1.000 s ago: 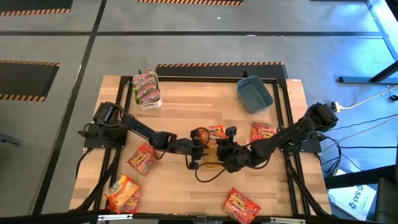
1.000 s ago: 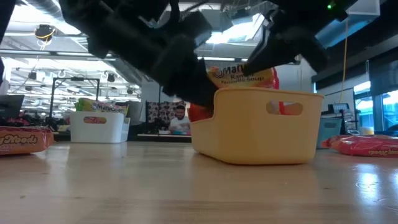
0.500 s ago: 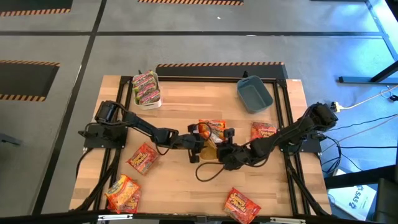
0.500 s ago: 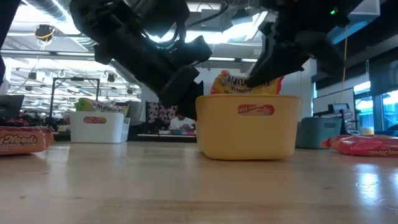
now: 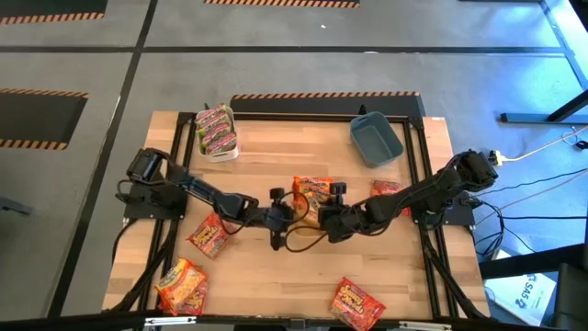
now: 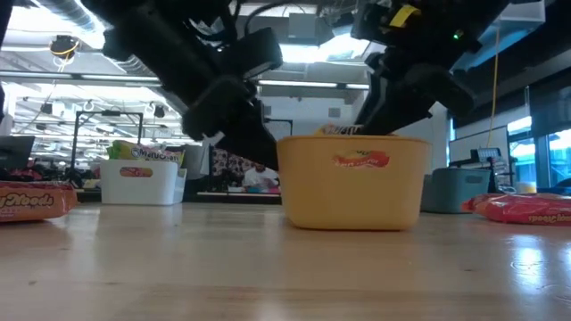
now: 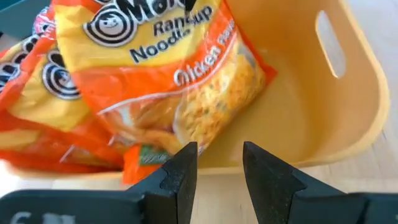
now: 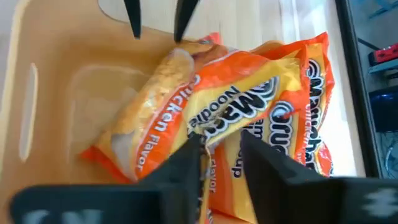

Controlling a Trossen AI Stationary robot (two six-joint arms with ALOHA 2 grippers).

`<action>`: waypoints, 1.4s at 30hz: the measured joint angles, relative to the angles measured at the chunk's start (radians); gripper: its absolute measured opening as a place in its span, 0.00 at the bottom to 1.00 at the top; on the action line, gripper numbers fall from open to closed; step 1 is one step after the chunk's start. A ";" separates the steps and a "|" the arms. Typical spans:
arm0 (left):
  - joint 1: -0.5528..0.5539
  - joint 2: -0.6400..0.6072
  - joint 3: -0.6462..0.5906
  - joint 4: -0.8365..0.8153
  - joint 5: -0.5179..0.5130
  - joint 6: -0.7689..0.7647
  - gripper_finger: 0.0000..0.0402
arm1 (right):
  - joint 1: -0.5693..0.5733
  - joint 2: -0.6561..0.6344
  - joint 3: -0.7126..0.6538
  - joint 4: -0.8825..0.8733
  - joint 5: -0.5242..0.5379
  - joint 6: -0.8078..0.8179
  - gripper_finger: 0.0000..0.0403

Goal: Sort Maruchan noodles
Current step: Put the top orange noodle pack into the yellow bin, then put the orange noodle pack into the yellow bin

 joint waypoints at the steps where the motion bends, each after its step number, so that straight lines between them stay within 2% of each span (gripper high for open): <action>1: -0.007 -0.009 0.000 -0.019 -0.008 -0.001 0.31 | 0.001 0.000 0.000 -0.001 0.005 0.000 0.29; 5: -0.026 -0.033 0.000 -0.039 -0.031 -0.008 0.31 | 0.002 0.000 0.019 -0.053 0.010 0.003 0.44; 10: -0.029 -0.039 0.000 -0.014 -0.034 -0.008 0.31 | 0.003 0.000 0.081 -0.156 0.010 0.047 0.53; 17: -0.031 -0.027 0.000 0.006 0.010 -0.028 0.31 | 0.033 0.000 0.114 -0.261 -0.023 0.157 0.55; 23: -0.029 -0.027 0.000 0.085 0.054 -0.007 0.36 | 0.123 -0.007 0.114 -0.338 0.115 0.216 0.55; 26: -0.022 -0.027 0.000 0.098 0.057 -0.007 0.42 | 0.155 -0.032 0.109 -0.337 0.125 0.221 0.55; 29: -0.016 -0.027 0.000 0.097 0.062 -0.035 0.45 | 0.174 -0.075 0.068 -0.314 0.126 0.223 0.55; 34: -0.027 -0.059 0.000 0.043 0.075 -0.051 0.45 | 0.180 -0.198 -0.093 -0.223 0.126 0.268 0.55; 38: -0.046 -0.163 0.000 -0.100 0.072 -0.107 0.45 | 0.179 -0.339 -0.241 -0.093 0.119 0.306 0.55; 42: -0.076 -0.290 0.002 -0.289 0.069 -0.205 0.45 | 0.179 -0.464 -0.363 0.091 0.051 0.312 0.55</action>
